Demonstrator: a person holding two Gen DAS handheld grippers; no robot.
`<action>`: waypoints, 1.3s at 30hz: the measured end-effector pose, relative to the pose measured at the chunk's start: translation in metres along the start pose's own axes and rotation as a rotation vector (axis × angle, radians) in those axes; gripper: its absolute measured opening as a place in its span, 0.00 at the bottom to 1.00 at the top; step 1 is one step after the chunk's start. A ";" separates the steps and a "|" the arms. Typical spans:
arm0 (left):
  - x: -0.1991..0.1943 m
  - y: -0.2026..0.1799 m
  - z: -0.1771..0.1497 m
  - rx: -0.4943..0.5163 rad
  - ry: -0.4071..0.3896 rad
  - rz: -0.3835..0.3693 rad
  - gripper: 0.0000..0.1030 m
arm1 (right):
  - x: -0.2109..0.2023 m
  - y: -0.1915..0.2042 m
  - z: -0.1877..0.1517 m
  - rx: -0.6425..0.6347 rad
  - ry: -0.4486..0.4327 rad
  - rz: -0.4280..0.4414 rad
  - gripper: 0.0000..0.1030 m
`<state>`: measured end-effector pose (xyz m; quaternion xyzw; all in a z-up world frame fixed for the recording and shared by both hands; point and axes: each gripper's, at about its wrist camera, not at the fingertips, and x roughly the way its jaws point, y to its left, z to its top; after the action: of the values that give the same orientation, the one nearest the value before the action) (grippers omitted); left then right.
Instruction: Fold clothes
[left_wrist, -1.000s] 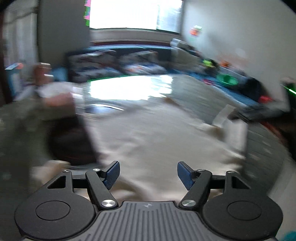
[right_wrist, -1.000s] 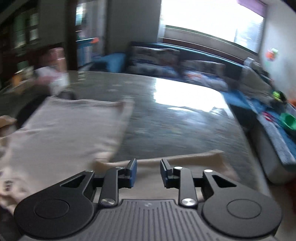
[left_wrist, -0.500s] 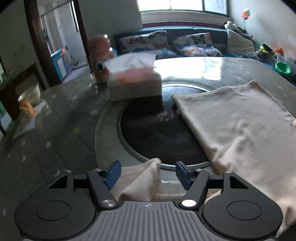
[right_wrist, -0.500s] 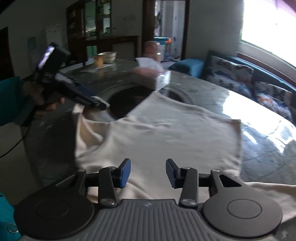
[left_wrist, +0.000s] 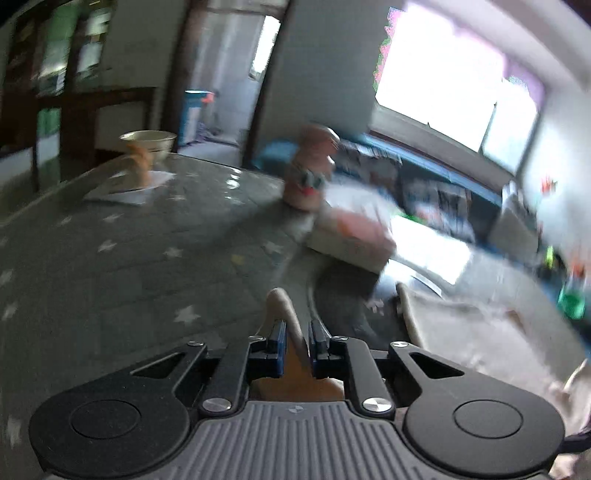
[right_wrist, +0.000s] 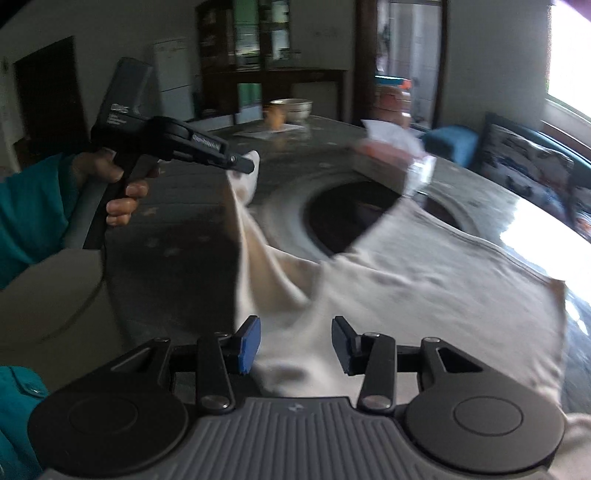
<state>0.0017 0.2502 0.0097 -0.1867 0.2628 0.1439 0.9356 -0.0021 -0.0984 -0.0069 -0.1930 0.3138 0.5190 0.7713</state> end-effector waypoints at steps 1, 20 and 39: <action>-0.005 0.007 -0.005 -0.016 0.008 0.009 0.14 | 0.004 0.004 0.003 -0.015 0.002 0.015 0.42; 0.005 0.031 0.004 0.034 0.090 0.071 0.56 | 0.085 0.046 0.025 -0.093 0.098 0.085 0.35; 0.009 0.016 0.002 0.141 -0.025 0.008 0.17 | 0.073 0.047 0.013 -0.151 0.097 0.216 0.15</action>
<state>0.0046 0.2667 0.0023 -0.1175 0.2615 0.1312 0.9490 -0.0229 -0.0224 -0.0455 -0.2405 0.3299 0.6111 0.6782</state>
